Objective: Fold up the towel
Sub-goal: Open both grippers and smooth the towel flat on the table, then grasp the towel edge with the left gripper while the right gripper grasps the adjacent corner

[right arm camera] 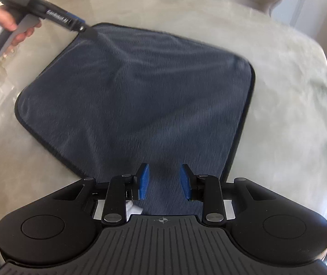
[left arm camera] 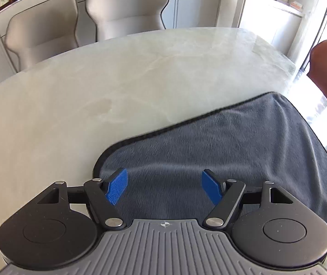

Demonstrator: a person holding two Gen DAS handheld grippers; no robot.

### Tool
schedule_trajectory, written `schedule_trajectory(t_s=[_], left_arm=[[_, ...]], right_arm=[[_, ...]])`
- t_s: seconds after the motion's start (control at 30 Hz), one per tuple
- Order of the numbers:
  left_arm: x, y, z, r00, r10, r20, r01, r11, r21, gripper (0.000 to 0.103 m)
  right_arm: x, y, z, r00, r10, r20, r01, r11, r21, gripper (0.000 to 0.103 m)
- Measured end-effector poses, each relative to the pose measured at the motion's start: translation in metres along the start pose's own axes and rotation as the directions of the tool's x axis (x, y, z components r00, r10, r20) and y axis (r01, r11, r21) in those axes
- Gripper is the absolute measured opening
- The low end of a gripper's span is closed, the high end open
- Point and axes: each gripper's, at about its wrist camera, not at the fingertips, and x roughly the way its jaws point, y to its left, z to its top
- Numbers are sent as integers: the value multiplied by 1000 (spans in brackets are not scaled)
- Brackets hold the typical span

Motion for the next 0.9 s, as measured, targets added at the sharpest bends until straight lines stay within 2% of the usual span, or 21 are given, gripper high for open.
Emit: schedule_trajectory(t_s=[0.13,0.27,0.43,0.57,0.73,0.9], left_arm=[[15,3,9,999,-34,-29,33,999,-27,75],[41,4,16,996,9,-86,-12,1000,-25,76],[52,7,25,996,43,-76,-44,999,-15,81],[51,9,26,996,47,-80,-51,997,-49,79],[0,-4,-11,999,-47,-1,47,991,-124,79],[-27,-27,-74,996,-81,-39,73,984,-163,79]], right_arm=[[-3,1,-11,1000,0,3,0,999,36,31],[-6,7,-16,1000,-25,-8,25,1000,0,32],[-11,5,-23,999,-37,-10,37,999,31,32],[-12,2,-28,999,-42,-7,43,998,54,32],[-10,3,-25,998,-55,-21,57,995,87,33],[-9,4,-28,999,-41,0,40,993,107,40]])
